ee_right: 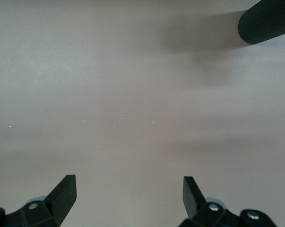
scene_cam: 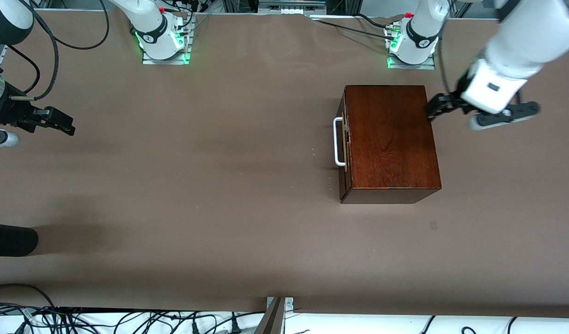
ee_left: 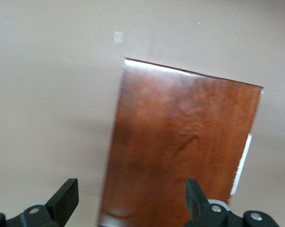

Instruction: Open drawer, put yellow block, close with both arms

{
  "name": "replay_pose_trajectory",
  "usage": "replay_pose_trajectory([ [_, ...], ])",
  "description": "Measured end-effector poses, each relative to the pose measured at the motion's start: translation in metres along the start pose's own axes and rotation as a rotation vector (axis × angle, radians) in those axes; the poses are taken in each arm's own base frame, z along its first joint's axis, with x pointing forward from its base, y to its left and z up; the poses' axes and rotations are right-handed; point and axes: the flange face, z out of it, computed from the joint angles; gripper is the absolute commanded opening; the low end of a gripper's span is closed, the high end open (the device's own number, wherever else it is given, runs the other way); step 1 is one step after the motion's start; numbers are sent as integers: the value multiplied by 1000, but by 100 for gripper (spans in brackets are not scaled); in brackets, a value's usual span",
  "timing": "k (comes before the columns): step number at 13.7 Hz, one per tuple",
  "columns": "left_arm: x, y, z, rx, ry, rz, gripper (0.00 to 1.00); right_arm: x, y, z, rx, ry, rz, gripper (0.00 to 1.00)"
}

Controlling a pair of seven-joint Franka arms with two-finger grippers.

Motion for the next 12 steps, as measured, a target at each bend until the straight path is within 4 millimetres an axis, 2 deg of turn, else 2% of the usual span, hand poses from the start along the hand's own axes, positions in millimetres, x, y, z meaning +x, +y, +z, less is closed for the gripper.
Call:
replay_pose_trajectory([
  [2,8,-29,-4,-8,6,52,100,0,0,0,0,0,0,100],
  [5,10,-47,-12,-15,19,122,100,1,0,2,0,-3,0,100],
  [8,12,-57,-13,-16,21,138,100,2,-1,5,-2,-9,0,100],
  [12,13,-59,-13,-16,22,142,100,3,-1,7,-2,-11,0,100],
])
